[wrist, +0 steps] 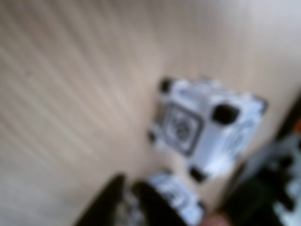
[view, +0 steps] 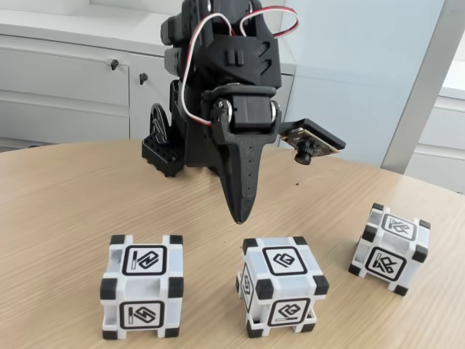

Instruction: Stack cubes from left to right.

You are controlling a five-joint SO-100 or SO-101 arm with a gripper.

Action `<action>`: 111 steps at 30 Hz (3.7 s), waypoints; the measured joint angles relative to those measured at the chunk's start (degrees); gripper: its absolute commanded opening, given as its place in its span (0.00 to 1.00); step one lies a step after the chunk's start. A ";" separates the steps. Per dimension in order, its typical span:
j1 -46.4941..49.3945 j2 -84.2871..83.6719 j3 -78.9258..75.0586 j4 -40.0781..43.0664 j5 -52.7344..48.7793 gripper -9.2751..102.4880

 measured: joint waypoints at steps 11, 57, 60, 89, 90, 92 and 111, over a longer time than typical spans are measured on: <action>0.00 0.00 0.00 0.00 0.00 0.08; -14.06 -49.66 -60.21 5.10 11.34 0.14; -17.31 -61.08 -71.89 10.46 13.18 0.23; -37.53 -97.03 -93.60 23.12 -4.66 0.38; -37.53 -97.65 -92.55 23.20 -5.27 0.38; -37.53 -98.00 -90.53 23.20 -5.45 0.38; -34.54 -100.81 -82.97 17.23 -5.10 0.38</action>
